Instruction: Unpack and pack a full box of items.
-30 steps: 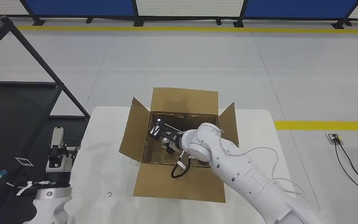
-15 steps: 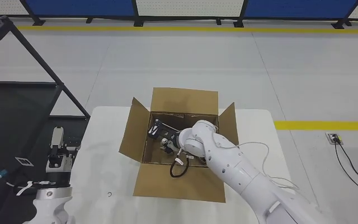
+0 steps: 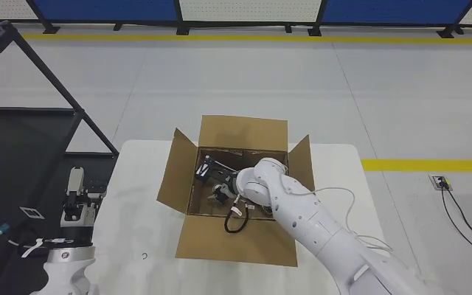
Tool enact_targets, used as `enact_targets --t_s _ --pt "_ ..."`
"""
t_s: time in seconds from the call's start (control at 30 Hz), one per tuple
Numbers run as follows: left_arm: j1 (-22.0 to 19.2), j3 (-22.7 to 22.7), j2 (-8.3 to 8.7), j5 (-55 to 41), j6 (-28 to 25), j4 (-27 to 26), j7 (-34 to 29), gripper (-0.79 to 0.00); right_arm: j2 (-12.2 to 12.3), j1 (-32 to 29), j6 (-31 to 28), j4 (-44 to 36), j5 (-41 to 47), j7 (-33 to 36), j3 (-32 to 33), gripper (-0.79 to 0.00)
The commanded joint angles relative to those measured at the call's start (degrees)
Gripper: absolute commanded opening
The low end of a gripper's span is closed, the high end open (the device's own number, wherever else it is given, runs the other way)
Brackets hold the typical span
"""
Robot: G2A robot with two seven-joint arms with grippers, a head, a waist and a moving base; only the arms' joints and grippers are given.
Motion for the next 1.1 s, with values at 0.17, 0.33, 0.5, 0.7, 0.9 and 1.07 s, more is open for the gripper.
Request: enact_targets --t_s 0.17,0.33,0.5,0.7,0.9,1.07 --pt "0.00 0.00 0.00 0.00 0.00 0.00 0.00 0.000 2.87 -3.95 0.36 -8.92 -4.02 -0.69 3.91 -0.018" --pt "0.00 0.00 0.00 0.00 0.00 0.00 0.00 0.000 6.43 -10.91 0.63 -22.31 -8.76 -1.85 9.50 0.000" --pt "0.00 0.00 0.00 0.00 0.00 0.00 0.00 0.000 10.07 -20.64 -0.31 -37.50 -12.59 -4.54 17.80 0.000" --pt "0.00 0.00 0.00 0.00 0.00 0.00 0.00 0.000 11.29 -24.34 -1.89 -42.80 -13.25 -5.66 21.37 0.000" --pt "0.00 0.00 0.00 0.00 0.00 0.00 0.00 0.000 11.29 -24.34 -1.89 -42.80 -13.25 -5.66 21.37 0.000" --pt "0.00 0.00 0.00 0.00 0.00 0.00 0.00 0.000 11.29 -24.34 -1.89 -42.80 -13.25 -5.66 21.37 0.000"
